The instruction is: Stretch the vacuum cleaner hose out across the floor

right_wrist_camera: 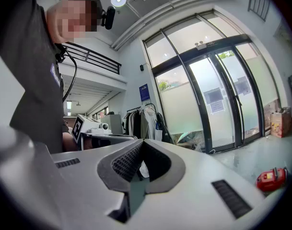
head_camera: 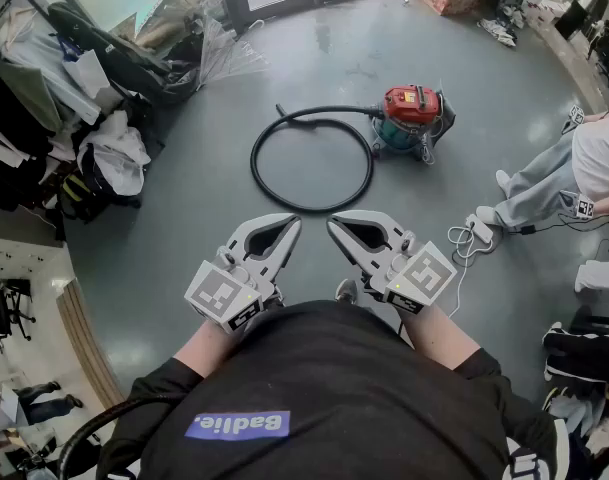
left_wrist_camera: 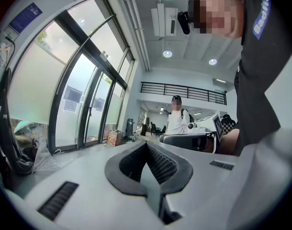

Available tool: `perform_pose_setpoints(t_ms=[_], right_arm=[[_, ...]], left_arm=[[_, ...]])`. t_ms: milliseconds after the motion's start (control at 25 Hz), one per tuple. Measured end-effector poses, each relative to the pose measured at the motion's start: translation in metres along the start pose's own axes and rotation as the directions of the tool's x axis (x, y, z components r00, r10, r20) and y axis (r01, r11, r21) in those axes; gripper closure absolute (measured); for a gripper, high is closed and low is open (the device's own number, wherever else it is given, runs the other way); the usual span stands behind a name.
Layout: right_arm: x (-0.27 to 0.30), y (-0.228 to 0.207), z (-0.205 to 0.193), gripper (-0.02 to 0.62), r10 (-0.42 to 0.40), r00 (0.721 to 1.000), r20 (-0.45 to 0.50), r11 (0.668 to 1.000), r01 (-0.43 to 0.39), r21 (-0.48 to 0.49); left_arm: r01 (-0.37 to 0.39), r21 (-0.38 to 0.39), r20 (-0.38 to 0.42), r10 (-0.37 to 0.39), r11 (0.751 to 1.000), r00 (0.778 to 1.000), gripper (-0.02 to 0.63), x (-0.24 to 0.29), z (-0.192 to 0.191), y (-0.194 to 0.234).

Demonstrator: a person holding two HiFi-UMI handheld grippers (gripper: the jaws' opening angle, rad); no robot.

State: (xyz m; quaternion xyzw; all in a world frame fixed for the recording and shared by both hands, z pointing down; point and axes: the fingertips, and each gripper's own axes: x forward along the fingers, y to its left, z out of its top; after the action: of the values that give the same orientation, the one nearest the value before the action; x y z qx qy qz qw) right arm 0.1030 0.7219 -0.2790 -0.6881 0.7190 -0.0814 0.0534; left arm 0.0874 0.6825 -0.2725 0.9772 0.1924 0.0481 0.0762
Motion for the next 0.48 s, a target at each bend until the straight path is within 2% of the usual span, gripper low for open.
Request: perform_pose_setpoints(t_ms=[480], right_arm=[[0.0000,-0.0025,0.0012,0.598,0.003,1.000,-0.001,1.000,-0.003,0.005]], left_arm=[[0.007,-0.002,-0.006,-0.007,1.000,1.000,0.607,0.0045,0.0005,0.0004]])
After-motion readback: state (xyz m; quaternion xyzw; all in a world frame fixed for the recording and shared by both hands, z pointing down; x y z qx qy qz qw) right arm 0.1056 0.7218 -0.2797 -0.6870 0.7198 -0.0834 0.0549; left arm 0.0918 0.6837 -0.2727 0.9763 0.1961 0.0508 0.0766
